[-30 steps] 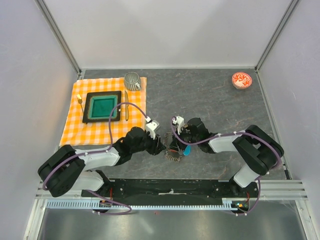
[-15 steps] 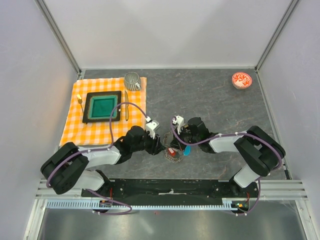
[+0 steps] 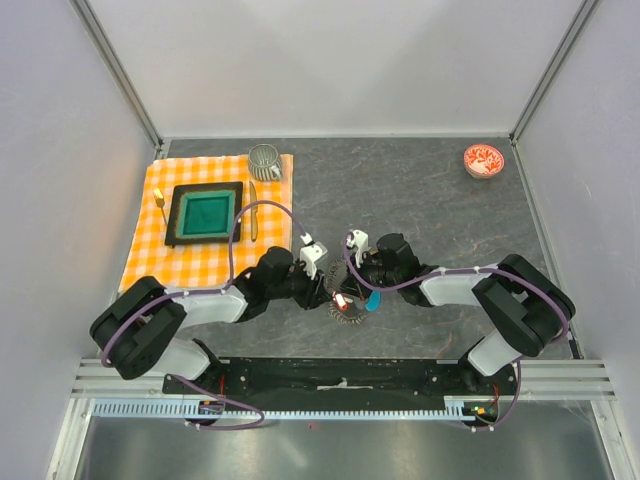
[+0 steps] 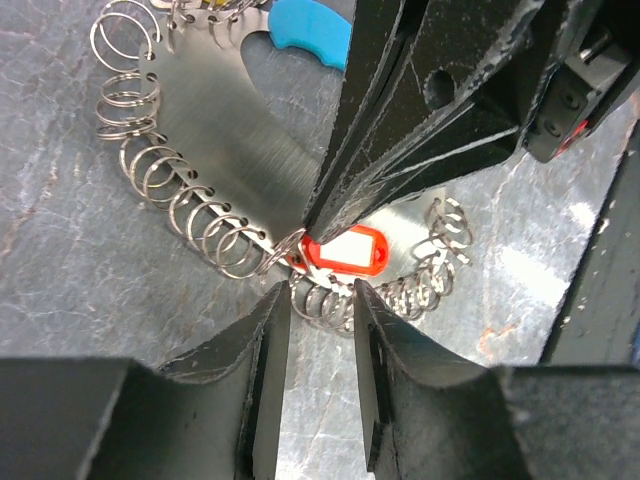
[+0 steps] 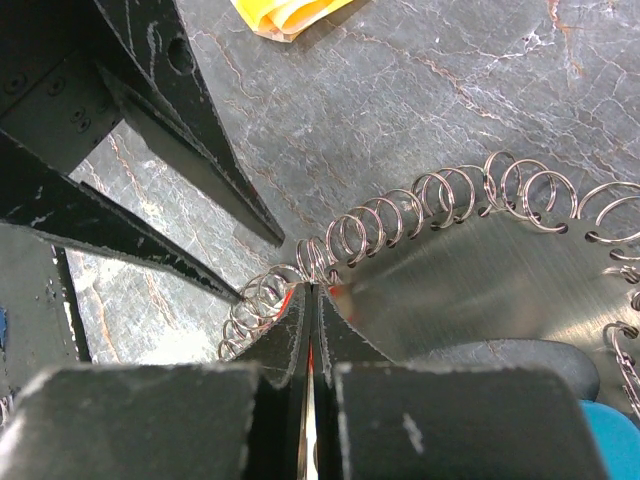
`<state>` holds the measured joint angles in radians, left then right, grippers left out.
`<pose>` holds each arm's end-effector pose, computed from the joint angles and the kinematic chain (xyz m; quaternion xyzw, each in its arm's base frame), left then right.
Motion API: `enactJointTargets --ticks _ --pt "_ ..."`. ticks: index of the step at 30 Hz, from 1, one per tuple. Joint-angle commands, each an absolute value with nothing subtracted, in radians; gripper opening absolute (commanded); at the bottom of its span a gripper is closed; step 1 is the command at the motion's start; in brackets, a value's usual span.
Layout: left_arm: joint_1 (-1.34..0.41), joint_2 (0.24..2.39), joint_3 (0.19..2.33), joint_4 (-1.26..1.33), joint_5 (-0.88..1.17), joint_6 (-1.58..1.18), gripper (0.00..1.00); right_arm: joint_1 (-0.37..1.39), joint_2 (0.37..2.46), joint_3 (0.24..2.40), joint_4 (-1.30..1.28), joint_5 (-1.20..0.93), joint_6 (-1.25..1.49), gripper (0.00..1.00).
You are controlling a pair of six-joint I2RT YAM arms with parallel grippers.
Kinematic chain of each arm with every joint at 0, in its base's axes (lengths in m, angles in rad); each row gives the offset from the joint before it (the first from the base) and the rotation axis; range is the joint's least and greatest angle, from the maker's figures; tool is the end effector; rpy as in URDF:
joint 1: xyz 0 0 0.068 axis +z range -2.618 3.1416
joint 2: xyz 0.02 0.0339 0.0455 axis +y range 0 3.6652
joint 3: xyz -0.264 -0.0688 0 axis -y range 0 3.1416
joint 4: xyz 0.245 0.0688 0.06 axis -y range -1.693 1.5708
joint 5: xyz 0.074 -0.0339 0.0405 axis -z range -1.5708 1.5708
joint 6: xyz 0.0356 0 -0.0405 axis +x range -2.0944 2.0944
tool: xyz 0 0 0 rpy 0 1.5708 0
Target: Put the keys on the keyring
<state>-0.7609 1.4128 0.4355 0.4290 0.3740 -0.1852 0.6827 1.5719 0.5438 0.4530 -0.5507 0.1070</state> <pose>0.1769 -0.1864 0.1488 0.3305 0.7959 -0.3634 0.3541 0.2100 0.1947 0.1419 -0.3645 0.7739 0.3973 0.3323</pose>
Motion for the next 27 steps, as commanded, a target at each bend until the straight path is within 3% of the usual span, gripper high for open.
enactJointTargets --ticks 1,15,27 --pt "-0.741 1.367 0.457 0.408 0.396 0.073 0.38 0.683 1.546 0.537 0.488 -0.577 0.084 0.0" --pt "-0.701 1.466 0.482 0.468 0.558 0.301 0.4 0.681 1.517 0.517 0.489 -0.546 0.087 0.0" --pt "-0.7 1.555 0.557 0.428 0.658 0.368 0.31 0.683 1.517 0.515 0.491 -0.554 0.091 0.0"
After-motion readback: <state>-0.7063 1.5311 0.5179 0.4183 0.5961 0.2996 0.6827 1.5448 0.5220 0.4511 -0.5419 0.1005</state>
